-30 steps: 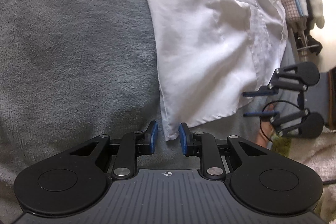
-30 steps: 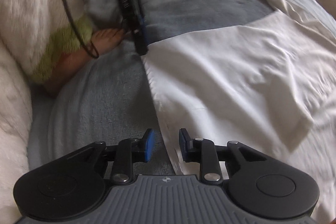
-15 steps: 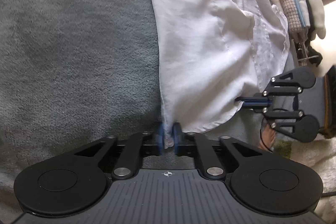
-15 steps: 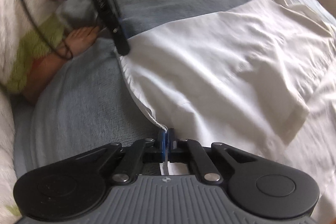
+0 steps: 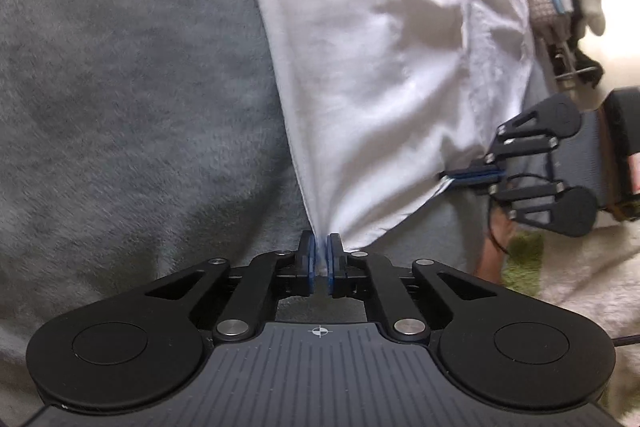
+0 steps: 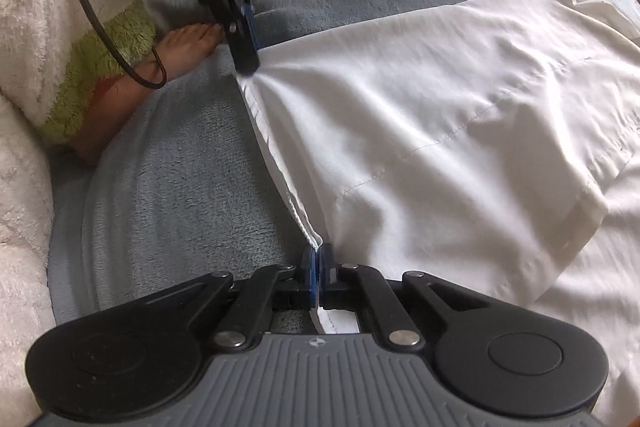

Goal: Fold clothes

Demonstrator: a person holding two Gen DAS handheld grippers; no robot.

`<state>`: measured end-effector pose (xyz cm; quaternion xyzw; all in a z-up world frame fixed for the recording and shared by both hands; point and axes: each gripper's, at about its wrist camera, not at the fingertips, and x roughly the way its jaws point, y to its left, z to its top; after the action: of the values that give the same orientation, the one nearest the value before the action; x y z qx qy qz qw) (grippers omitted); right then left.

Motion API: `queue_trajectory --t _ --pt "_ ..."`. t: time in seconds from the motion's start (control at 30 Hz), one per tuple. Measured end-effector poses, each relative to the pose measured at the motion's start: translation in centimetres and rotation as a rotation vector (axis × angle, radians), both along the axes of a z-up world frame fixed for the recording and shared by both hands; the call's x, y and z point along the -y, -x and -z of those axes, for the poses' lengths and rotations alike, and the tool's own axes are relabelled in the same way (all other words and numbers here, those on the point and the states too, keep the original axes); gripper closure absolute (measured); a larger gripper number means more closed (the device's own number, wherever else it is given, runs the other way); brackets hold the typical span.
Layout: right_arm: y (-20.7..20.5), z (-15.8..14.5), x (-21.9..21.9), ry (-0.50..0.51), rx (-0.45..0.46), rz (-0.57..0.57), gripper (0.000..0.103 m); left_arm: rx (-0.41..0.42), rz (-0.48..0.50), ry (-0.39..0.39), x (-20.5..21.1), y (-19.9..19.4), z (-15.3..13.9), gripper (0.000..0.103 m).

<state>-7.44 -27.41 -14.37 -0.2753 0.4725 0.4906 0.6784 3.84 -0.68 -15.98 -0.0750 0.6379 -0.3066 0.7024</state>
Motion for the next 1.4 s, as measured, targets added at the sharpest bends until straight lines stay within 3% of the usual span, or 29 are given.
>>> queue_trajectory --t 0.3,0.53,0.77,1.17,1.3,1.4 --pt "-0.3 0.5 -0.2 0.001 0.003 -0.016 0.1 0.219 -0.021 0.048 0.5 -5.3 -3.3 0.098" --pt "-0.1 0.4 0.7 -0.034 -0.006 0.024 0.1 0.429 -0.071 -0.026 3.5 -12.0 -0.4 0.099" --pt "-0.4 0.2 1.5 -0.073 -0.042 0.072 0.1 0.477 -0.293 -0.002 0.5 -18.8 0.7 0.099" --pt "-0.8 0.2 3.0 -0.114 -0.098 0.077 0.1 0.492 -0.506 -0.034 -1.2 -25.3 1.3 0.099" --pt "-0.5 0.2 3.0 -0.123 -0.103 0.085 0.1 0.547 -0.507 -0.035 -0.7 -24.0 -0.8 0.099" --pt "-0.6 0.3 2.8 -0.129 -0.106 0.091 0.1 0.625 -0.36 0.038 1.3 -21.1 -3.4 0.099"
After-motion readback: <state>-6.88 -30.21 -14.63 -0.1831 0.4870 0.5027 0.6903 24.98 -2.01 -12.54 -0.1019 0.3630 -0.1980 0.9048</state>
